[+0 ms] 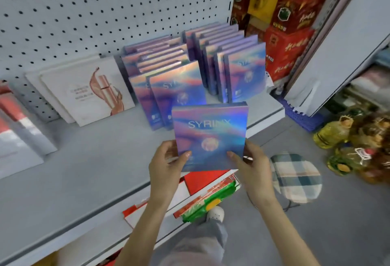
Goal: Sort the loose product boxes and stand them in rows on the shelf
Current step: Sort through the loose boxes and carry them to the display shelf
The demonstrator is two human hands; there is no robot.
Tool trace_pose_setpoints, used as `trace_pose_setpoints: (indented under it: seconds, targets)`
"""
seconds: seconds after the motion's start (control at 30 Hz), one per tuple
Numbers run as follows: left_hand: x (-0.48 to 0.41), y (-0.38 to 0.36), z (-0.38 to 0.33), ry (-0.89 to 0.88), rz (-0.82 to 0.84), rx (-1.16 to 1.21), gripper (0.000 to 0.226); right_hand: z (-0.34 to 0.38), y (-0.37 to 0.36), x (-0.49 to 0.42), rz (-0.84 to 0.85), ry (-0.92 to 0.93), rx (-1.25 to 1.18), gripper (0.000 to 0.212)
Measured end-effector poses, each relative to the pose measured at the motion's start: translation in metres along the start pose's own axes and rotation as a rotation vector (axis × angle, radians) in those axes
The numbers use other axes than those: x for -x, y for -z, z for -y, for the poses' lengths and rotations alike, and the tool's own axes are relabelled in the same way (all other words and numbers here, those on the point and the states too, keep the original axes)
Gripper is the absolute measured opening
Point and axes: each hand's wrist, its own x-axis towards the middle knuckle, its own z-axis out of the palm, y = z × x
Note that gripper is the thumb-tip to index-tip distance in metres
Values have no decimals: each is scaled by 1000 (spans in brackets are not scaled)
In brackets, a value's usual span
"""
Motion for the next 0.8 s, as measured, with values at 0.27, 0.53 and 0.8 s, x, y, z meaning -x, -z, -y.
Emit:
trace_pose_setpoints:
  seconds: [0.27, 0.53, 0.8]
  targets:
    - [-65, -29, -4, 47, -374, 9, 24, 21, -34, -116, 206, 81, 191, 29]
    - [-79, -10, 8, 93, -561, -75, 21, 24, -90, -144, 236, 186, 208, 38]
    - [-90, -13, 12, 104, -543, -159, 23, 19, -88, -149, 214, 179, 325, 33]
